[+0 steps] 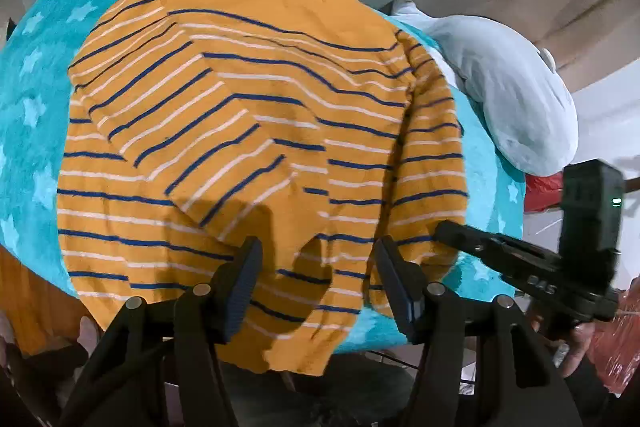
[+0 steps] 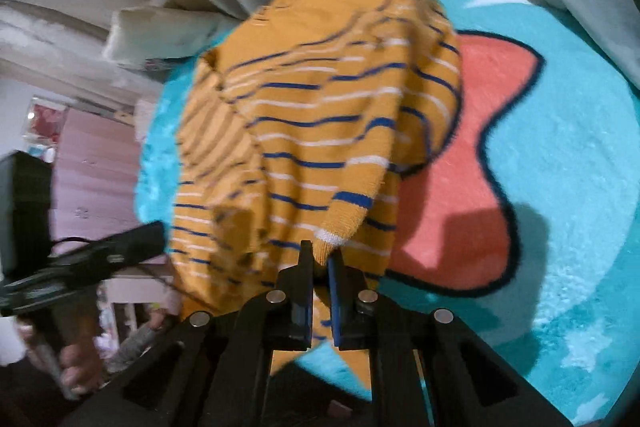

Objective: Fold small clothes

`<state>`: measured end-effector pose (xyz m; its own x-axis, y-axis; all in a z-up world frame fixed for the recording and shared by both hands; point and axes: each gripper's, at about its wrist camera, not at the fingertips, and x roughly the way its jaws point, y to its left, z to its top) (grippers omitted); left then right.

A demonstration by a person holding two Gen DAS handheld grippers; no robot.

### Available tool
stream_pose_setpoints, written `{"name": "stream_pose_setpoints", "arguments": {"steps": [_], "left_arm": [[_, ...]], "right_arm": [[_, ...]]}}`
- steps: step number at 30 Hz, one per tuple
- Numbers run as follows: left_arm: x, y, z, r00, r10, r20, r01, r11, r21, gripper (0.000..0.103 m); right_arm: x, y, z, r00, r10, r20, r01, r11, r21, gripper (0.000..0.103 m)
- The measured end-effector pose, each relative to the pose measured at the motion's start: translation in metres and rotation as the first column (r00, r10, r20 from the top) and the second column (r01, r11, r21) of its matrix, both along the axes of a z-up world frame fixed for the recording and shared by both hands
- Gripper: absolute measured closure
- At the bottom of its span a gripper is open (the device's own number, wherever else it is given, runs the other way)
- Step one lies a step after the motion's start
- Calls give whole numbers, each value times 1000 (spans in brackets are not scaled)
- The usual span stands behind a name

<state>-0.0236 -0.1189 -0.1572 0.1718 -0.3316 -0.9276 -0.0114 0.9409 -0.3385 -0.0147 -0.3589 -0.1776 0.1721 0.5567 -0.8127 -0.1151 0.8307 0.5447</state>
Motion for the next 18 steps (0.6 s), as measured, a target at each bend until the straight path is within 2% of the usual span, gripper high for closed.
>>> {"name": "stream_pose_setpoints", "arguments": {"steps": [5,9,11,12,13,15,16,17,18], "left_arm": [[4,31,-6,998,64,-17,-64,998,-17,45],[6,63,-8,992,126,-21,-127,992,-16,45],[9,75,-10,989,143,-30,-144,990,-8,45],[10,81,-12,988,148,-34,-148,989,-3,45],[11,86,-15,988,148,-40,-148,989,-4,45],[12,91,-19,988,146,-54,-147,989,-18,45],[12,92,-20,988,141,-58,-143,989,-27,45],[13,91,-22,989,129,-66,-132,990,-39,45],[16,87,-23,991,110,-74,-114,992,-53,45]], "right_arm": [[17,52,6,997,77,26,-77,997,-7,96],[43,91,-1,995,103,4,-103,995,-5,91],[55,114,-15,990,137,-28,-138,990,-42,75],[59,118,-21,989,140,-46,-142,988,-59,60],[63,122,-27,988,138,-69,-142,988,-64,56],[68,116,-28,989,110,-103,-111,994,-9,53],[67,108,-24,989,95,-110,-90,995,47,40],[66,101,-20,991,82,-109,-74,995,73,32],[63,86,-14,994,45,-98,-38,997,70,25]]}}
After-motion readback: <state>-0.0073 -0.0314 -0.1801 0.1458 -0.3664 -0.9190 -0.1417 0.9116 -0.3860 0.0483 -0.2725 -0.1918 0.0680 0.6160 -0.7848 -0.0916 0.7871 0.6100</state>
